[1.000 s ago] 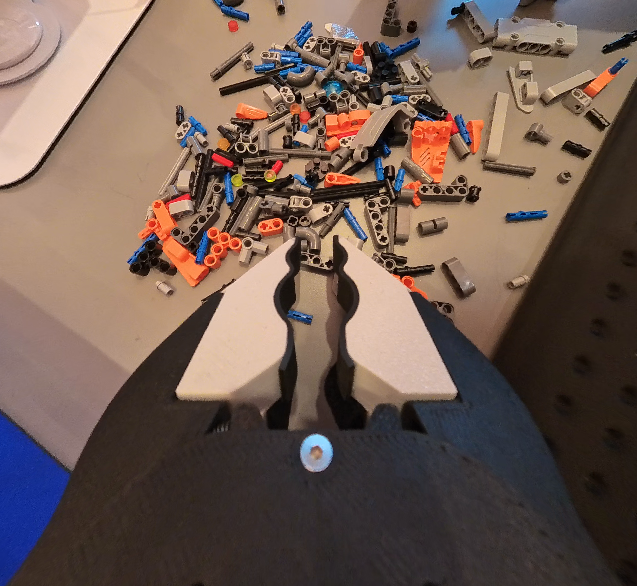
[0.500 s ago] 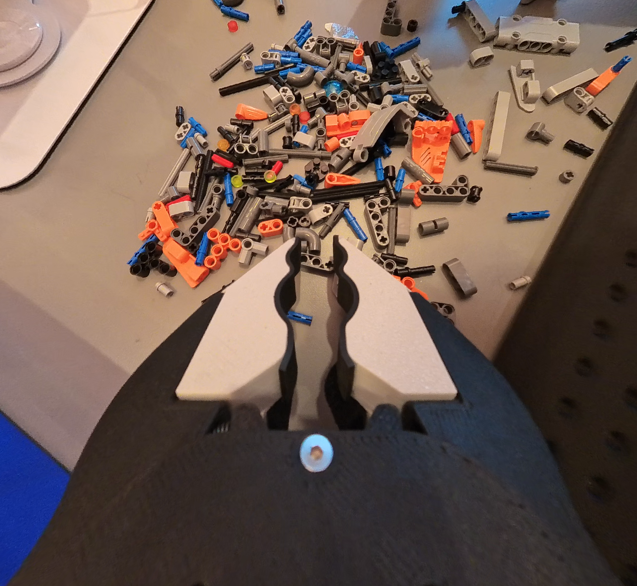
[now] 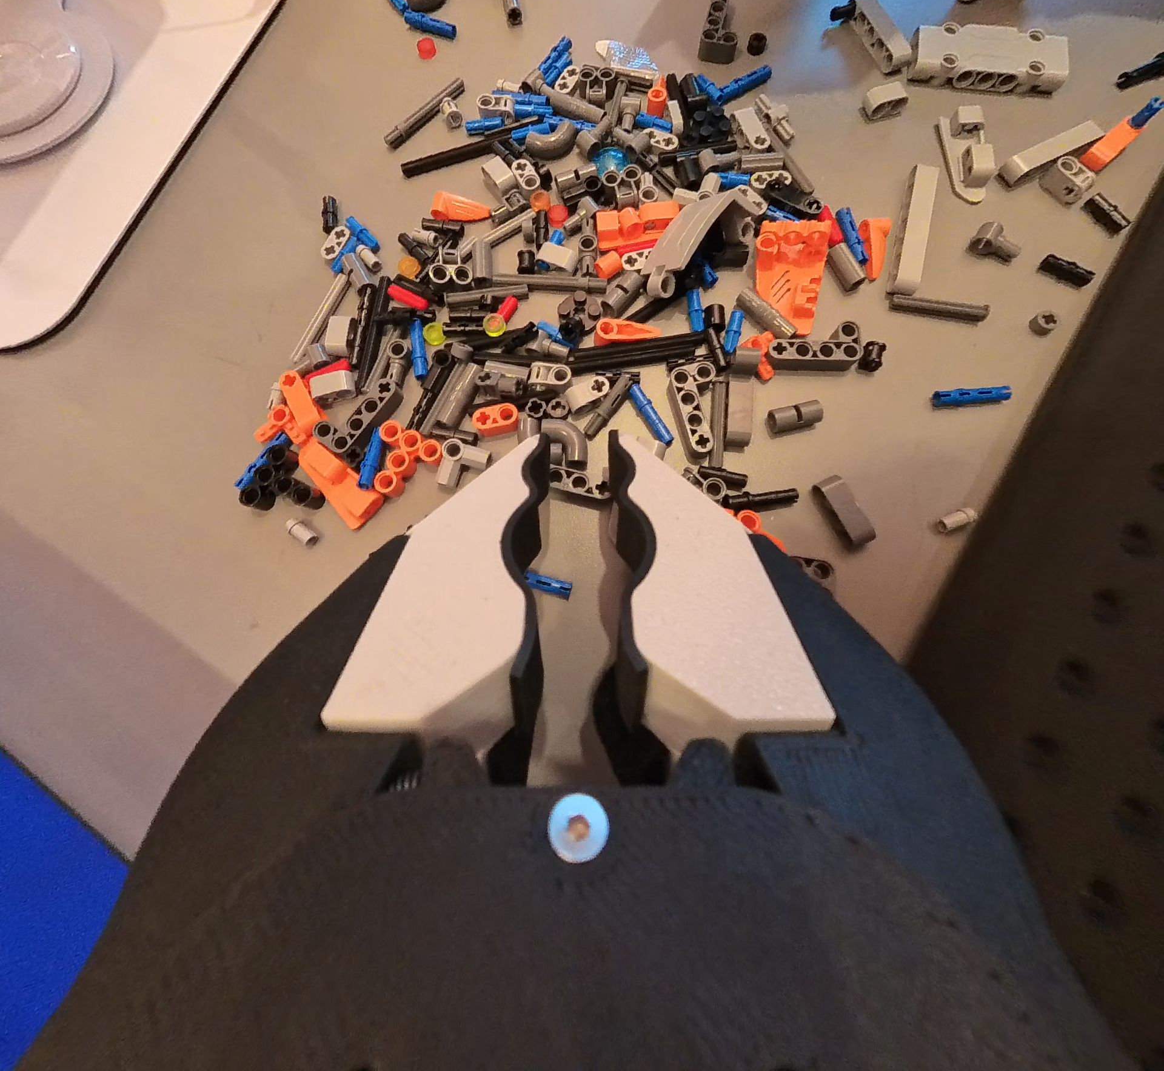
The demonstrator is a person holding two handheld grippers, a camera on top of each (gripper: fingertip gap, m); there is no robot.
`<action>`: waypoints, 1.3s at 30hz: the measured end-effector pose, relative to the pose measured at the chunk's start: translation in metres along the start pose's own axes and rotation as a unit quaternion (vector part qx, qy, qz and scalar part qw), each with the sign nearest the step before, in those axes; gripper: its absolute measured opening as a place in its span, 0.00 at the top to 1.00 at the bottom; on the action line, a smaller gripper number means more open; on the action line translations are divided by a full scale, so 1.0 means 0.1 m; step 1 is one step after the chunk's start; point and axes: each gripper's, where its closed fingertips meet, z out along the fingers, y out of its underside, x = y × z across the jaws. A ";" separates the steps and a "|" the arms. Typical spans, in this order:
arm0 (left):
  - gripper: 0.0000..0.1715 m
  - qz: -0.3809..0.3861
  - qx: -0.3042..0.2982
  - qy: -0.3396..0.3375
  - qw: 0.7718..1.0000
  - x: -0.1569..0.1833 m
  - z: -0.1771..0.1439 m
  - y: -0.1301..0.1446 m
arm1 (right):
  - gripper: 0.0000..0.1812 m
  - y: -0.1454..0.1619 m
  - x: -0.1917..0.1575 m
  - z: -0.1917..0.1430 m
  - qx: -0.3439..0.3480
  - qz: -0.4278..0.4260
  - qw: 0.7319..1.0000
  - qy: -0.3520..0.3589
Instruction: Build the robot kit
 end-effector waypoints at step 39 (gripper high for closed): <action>0.90 -0.001 0.006 -0.005 1.000 -0.04 0.02 -0.03 | 0.89 0.04 0.15 -0.18 0.026 0.010 0.999 0.017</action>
